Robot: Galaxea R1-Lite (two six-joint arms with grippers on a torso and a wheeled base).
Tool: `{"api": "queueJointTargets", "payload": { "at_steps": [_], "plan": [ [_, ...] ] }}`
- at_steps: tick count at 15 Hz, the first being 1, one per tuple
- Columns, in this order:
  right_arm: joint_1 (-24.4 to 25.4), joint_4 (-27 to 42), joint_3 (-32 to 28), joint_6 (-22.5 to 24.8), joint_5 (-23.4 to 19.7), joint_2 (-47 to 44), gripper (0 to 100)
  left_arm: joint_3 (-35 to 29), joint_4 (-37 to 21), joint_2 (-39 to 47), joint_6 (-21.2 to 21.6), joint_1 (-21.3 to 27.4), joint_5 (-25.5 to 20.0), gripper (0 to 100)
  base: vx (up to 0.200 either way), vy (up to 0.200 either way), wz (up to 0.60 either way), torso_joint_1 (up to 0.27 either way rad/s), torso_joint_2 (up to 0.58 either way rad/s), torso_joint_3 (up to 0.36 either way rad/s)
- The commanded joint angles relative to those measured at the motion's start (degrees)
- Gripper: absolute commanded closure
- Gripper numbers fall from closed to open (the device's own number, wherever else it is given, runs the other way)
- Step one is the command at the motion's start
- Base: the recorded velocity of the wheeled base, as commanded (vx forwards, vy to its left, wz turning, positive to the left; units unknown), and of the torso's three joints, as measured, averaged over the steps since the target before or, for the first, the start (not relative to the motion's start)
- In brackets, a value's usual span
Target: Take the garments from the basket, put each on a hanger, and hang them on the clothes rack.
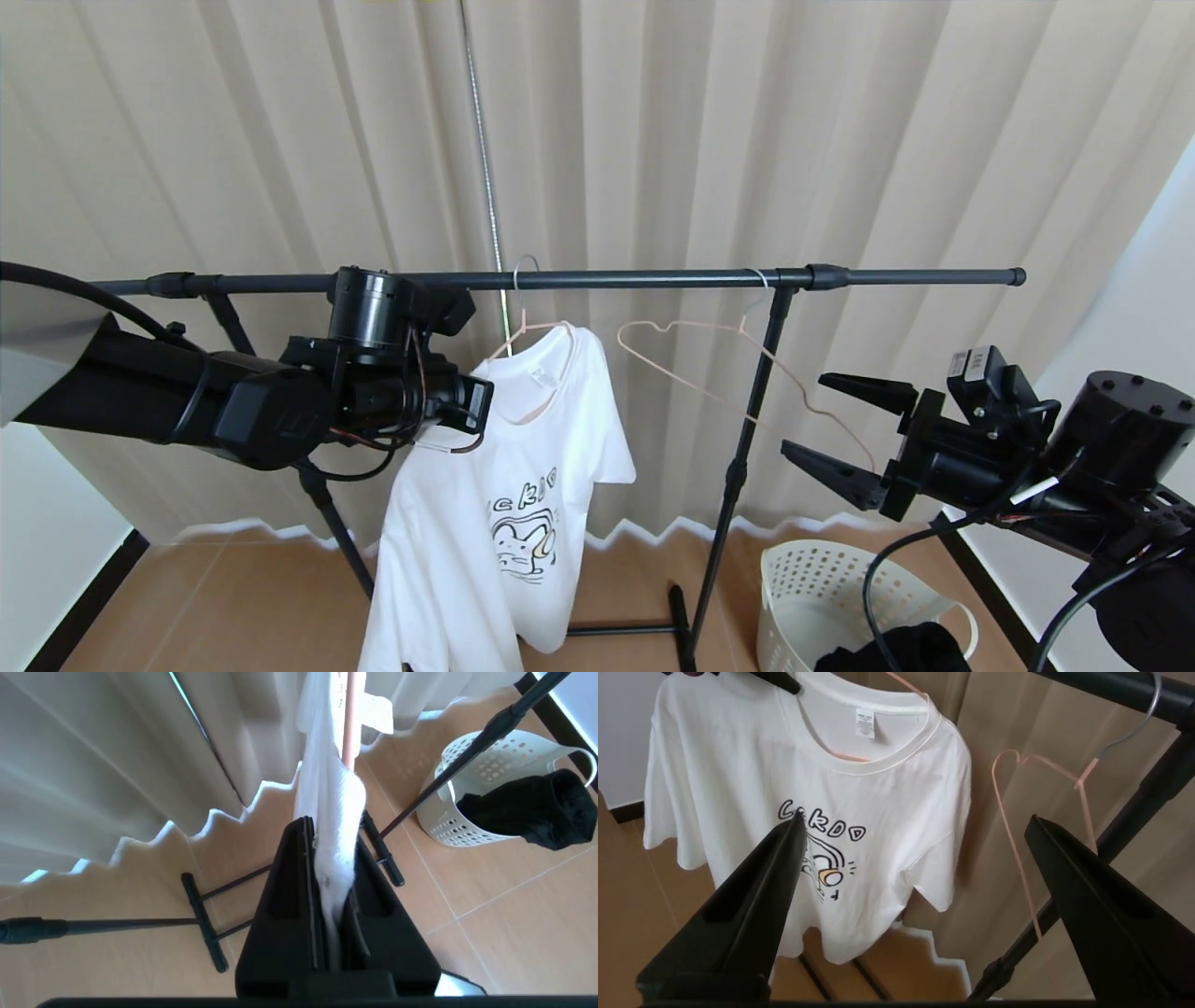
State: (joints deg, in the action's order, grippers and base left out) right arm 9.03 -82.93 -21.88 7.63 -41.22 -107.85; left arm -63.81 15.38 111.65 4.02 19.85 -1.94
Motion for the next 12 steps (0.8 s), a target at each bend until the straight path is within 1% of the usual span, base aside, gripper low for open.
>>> {"api": "queueJointTargets", "payload": {
  "at_steps": [1, 7, 8, 12],
  "plan": [
    [0.0, 0.0, 0.0, 0.0, 0.0, 0.0, 0, 0.2, 0.0, 0.2, 0.0, 0.2, 0.0, 100, 0.0, 0.0, 0.0, 0.0, 0.0, 0.0],
    [0.0, 0.0, 0.0, 0.0, 0.0, 0.0, 0, 0.3, 0.0, 0.2, 0.0, 0.4, 0.0, 100, 0.0, 0.0, 0.0, 0.0, 0.0, 0.0],
    [0.0, 0.0, 0.0, 0.0, 0.0, 0.0, 0, 0.3, 0.0, 0.2, 0.0, 0.4, 0.0, 0, 0.0, 0.0, 0.0, 0.0, 0.0, 0.0],
    [0.0, 0.0, 0.0, 0.0, 0.0, 0.0, 0, 0.7, 0.0, -0.1, 0.0, 0.4, 0.0, 0, 0.0, 0.0, 0.0, 0.0, 0.0, 0.0]
  ]
}}
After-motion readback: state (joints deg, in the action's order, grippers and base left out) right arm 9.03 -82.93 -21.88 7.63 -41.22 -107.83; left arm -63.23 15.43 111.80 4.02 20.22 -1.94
